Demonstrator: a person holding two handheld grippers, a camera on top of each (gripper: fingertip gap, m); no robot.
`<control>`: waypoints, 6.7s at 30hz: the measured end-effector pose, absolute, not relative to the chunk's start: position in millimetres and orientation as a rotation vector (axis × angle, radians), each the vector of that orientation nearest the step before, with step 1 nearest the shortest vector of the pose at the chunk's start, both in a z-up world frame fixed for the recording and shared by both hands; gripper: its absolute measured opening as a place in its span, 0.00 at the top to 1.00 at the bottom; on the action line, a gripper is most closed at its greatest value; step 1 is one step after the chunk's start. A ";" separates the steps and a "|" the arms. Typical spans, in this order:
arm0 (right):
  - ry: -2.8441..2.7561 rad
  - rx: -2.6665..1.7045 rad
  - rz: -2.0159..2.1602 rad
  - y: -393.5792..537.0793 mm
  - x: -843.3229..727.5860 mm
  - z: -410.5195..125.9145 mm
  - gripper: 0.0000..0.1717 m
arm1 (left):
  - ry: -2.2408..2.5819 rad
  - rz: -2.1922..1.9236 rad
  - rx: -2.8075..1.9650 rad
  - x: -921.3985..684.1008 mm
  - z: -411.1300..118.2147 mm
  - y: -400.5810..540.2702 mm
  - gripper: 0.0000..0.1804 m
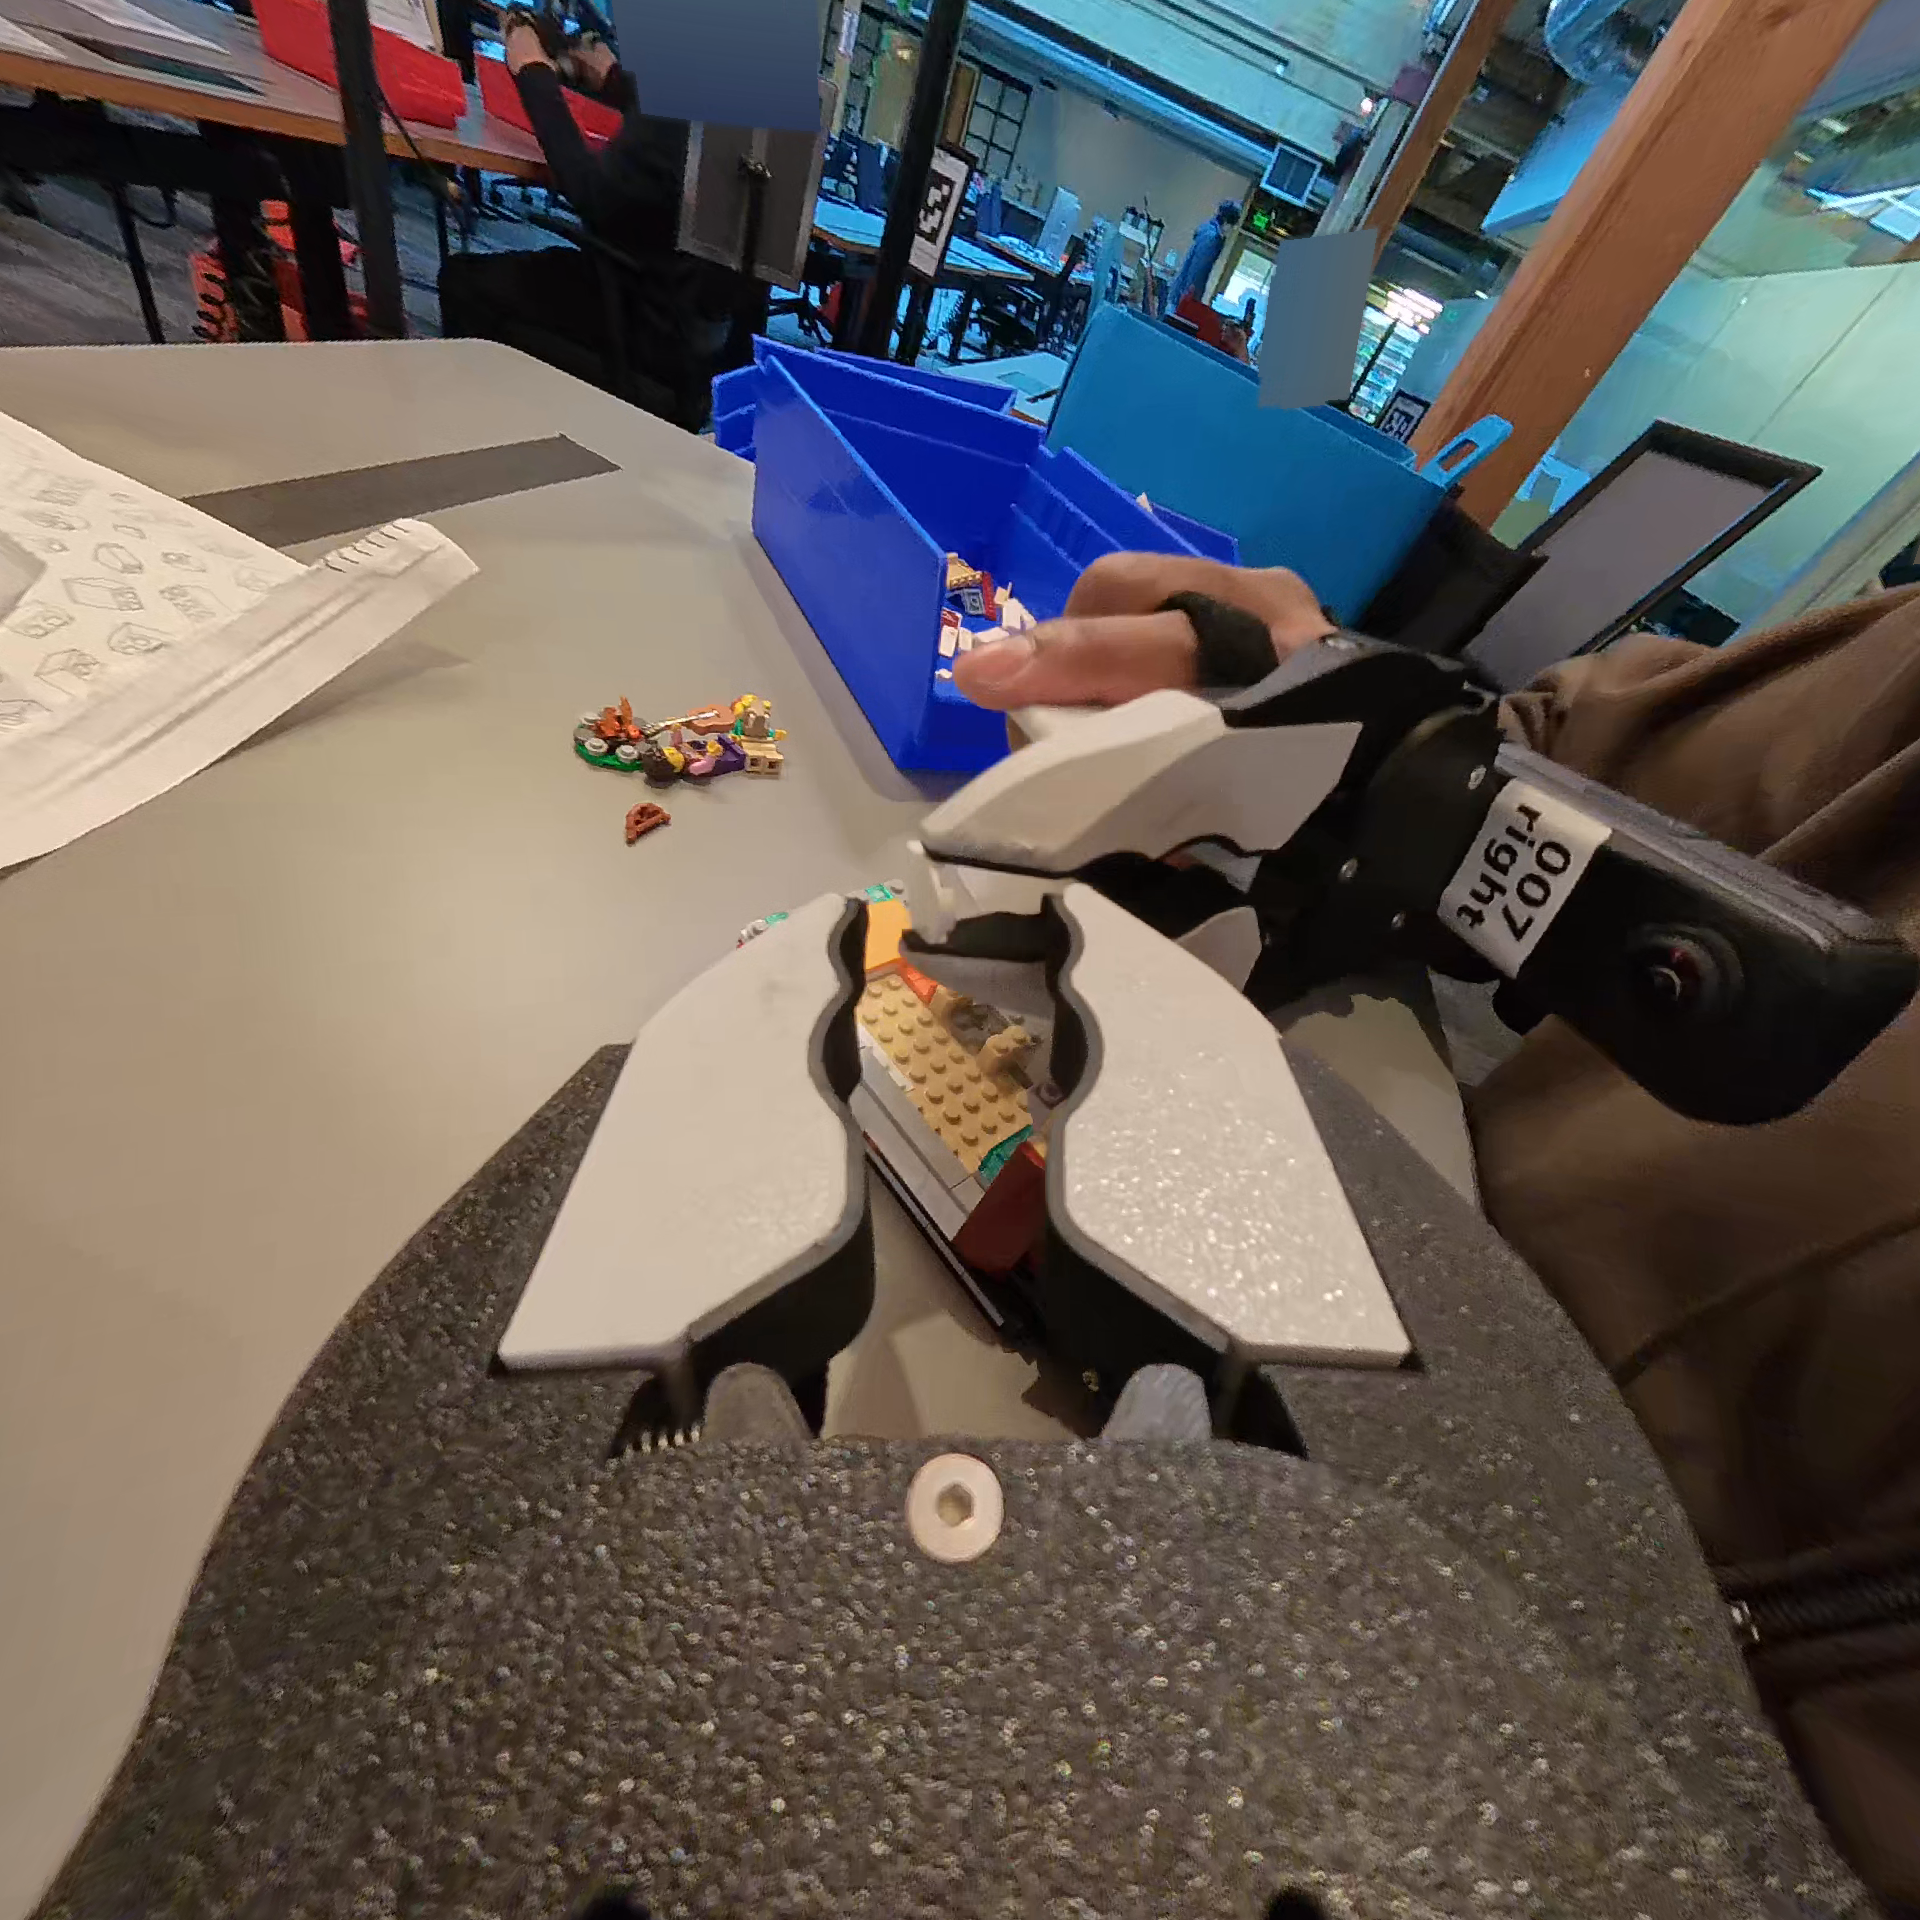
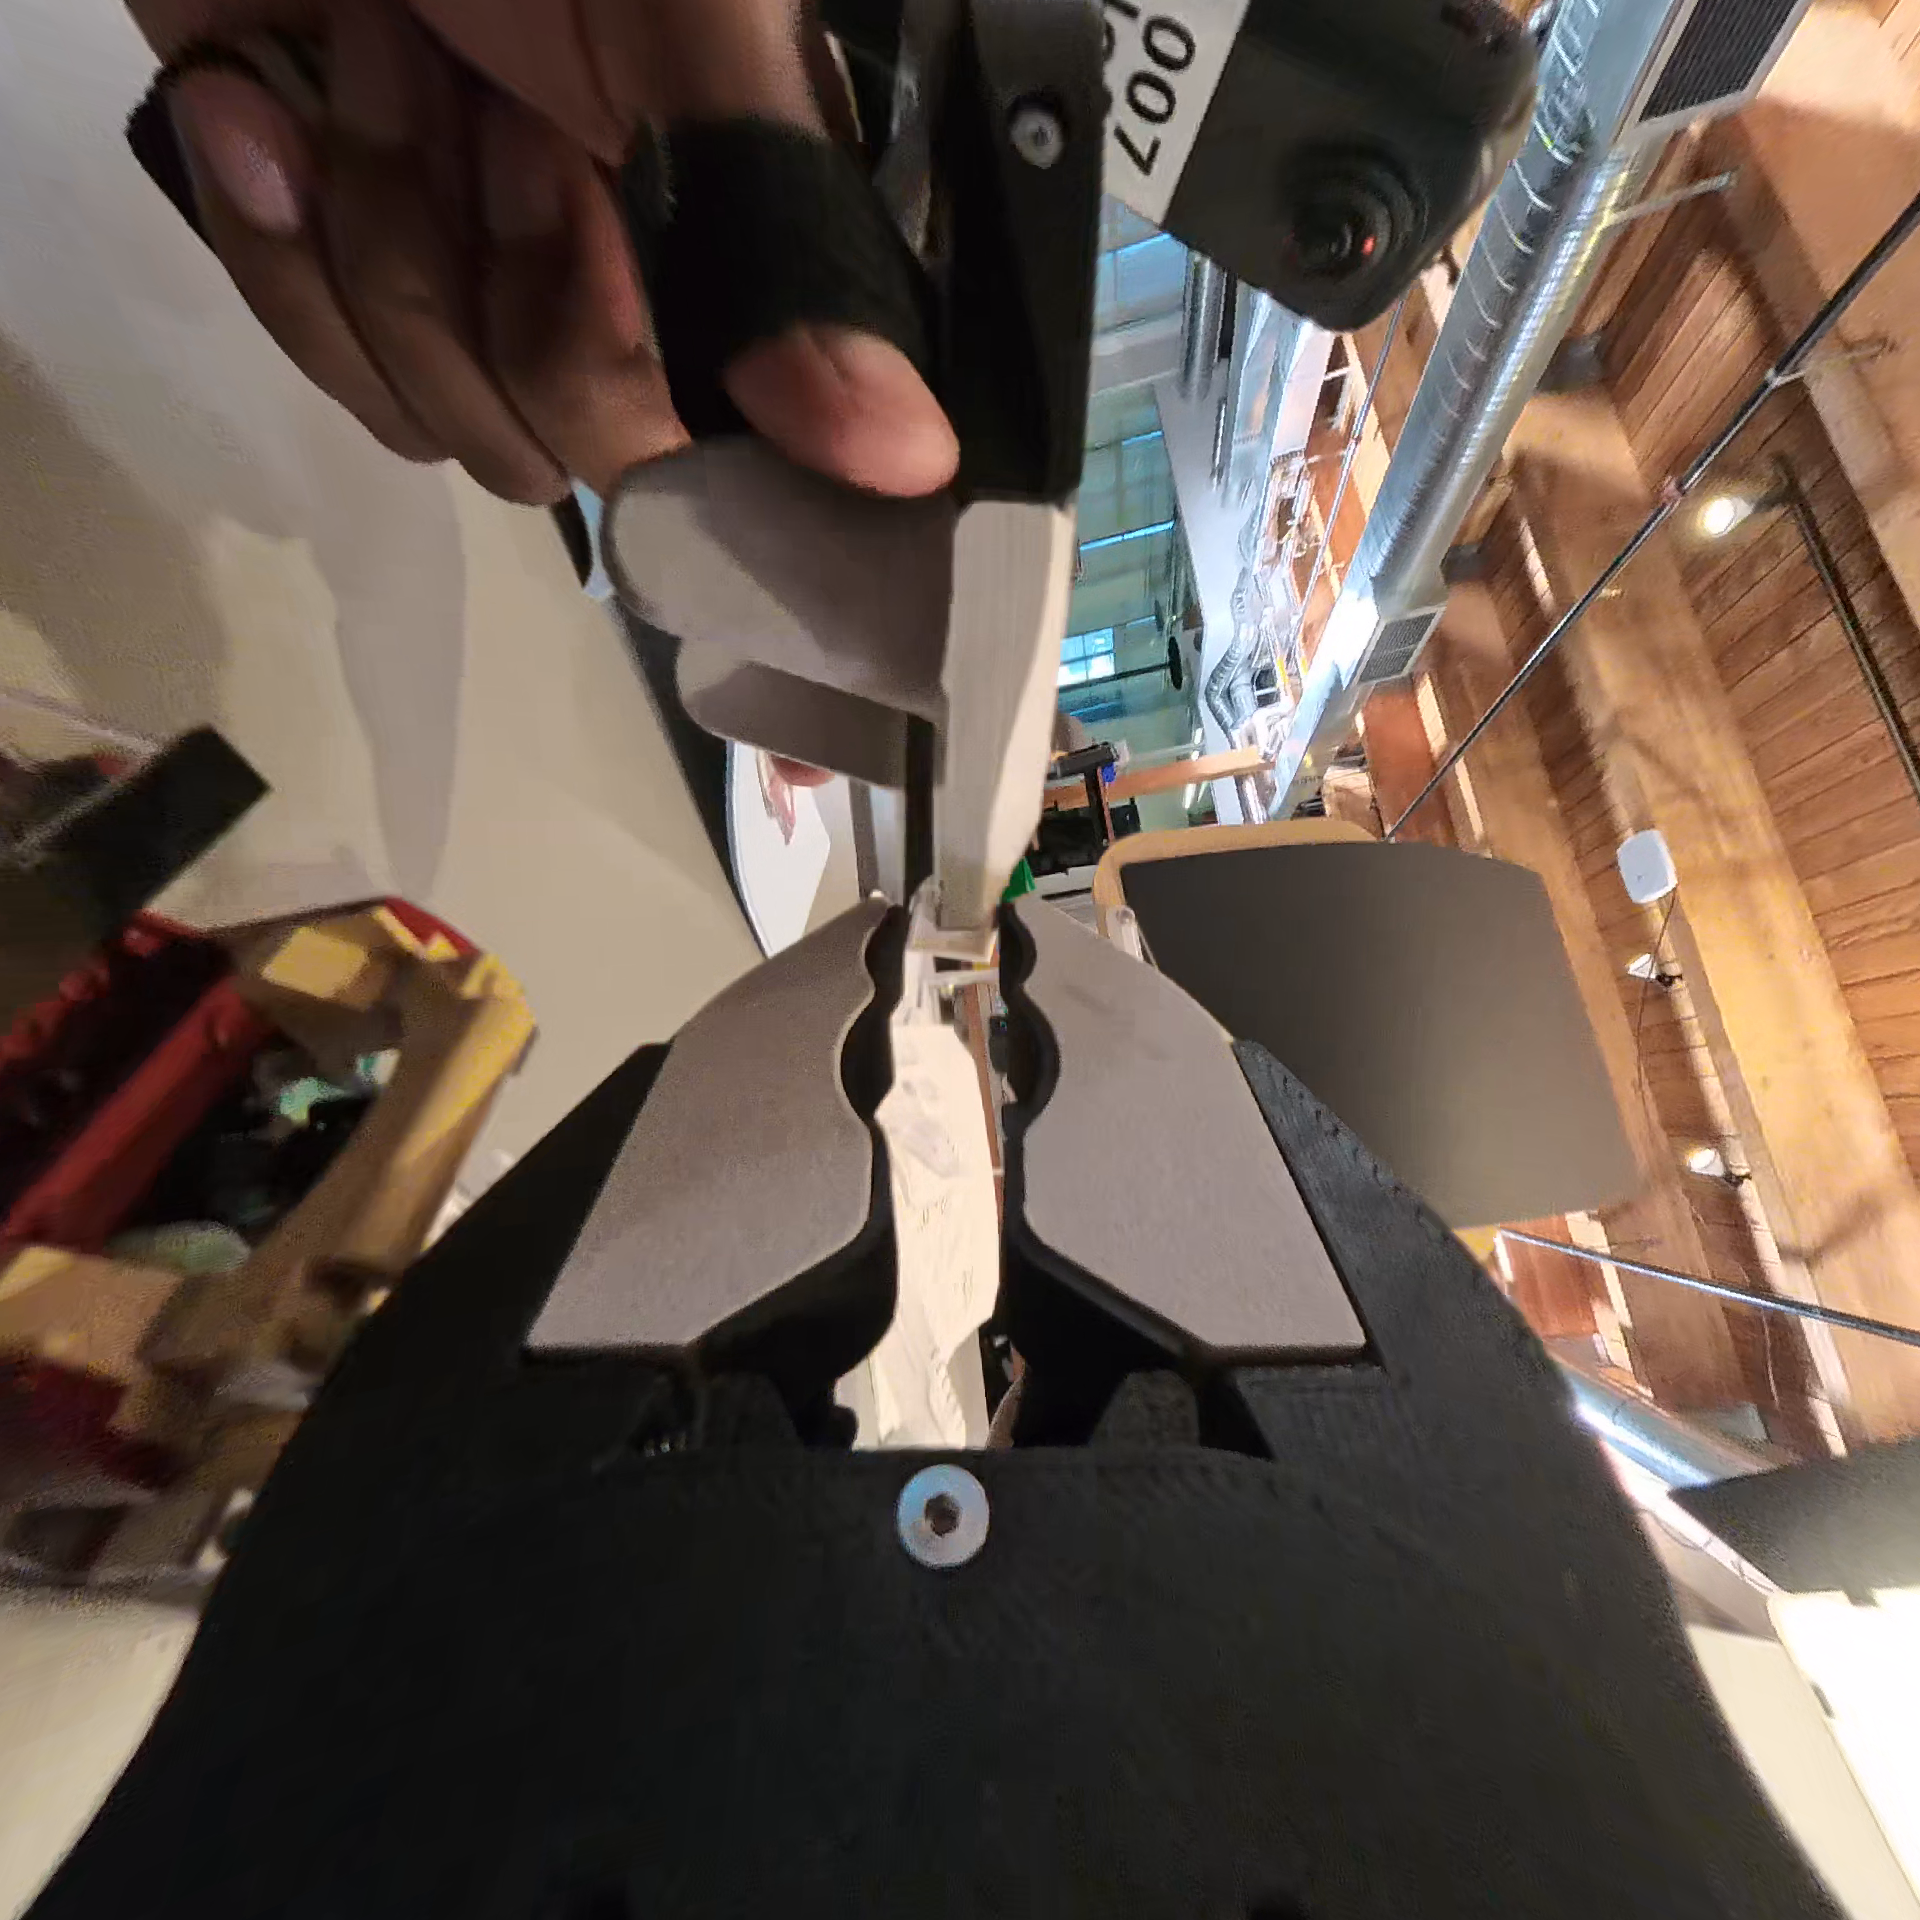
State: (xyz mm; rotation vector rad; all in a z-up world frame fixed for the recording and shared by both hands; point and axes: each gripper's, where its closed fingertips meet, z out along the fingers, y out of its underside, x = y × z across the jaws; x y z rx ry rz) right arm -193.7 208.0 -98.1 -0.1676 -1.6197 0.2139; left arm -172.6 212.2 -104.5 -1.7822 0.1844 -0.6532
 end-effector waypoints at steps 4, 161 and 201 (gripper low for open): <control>-1.607 -0.166 0.226 203.9 -200.7 -99.1 0.90 | 0.164 -0.659 -1.790 -176.7 -106.4 210.8 0.86; -2.006 -1.576 0.576 284.5 -138.8 -209.4 0.82 | 0.009 -0.906 -2.177 -125.7 -190.0 149.8 0.98; -1.821 -1.405 0.528 296.4 -167.9 -186.9 0.68 | -0.152 -1.044 -2.086 -211.3 -179.0 182.3 0.98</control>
